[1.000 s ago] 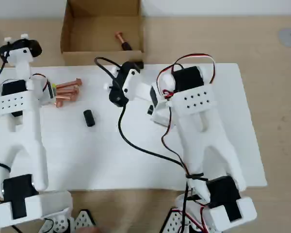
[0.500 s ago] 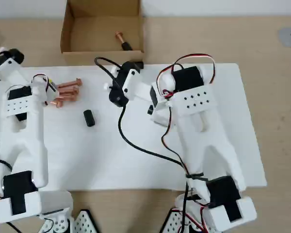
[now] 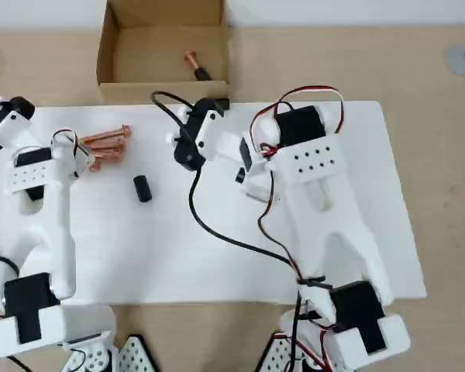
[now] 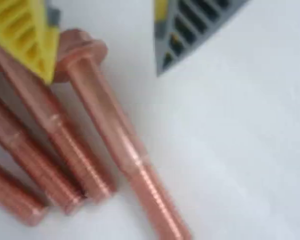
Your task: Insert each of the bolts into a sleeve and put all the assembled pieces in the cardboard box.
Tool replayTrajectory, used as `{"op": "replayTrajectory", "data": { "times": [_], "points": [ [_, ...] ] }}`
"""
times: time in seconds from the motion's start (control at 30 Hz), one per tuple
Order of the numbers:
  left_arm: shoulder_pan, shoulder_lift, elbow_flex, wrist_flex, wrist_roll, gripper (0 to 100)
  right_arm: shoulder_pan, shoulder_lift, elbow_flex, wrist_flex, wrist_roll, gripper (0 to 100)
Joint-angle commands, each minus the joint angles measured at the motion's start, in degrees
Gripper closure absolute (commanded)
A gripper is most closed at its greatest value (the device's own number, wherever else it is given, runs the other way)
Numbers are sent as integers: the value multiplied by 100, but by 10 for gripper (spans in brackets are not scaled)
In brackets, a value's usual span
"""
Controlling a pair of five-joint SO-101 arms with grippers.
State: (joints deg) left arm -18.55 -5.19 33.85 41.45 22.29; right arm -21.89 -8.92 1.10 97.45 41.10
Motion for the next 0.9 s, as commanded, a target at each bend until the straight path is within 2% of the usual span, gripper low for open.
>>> {"op": "replayTrajectory", "data": {
  "times": [0.0, 0.2, 0.4, 0.53, 0.87],
  "points": [
    [-35, -40, 185, -422, 26, 853, -40, -233, 13, -26, 53, 986],
    [-35, 31, 352, -624, 18, 854, -40, -242, 13, -26, 53, 986],
    [-35, 637, -18, -571, 26, 872, -40, -242, 13, -26, 62, 986],
    [-35, 927, -457, -158, 9, 936, -40, -242, 13, -26, 62, 986],
    [-26, 1095, -712, 149, -149, 954, -40, -233, 13, -44, 132, 986]
  ]
}}
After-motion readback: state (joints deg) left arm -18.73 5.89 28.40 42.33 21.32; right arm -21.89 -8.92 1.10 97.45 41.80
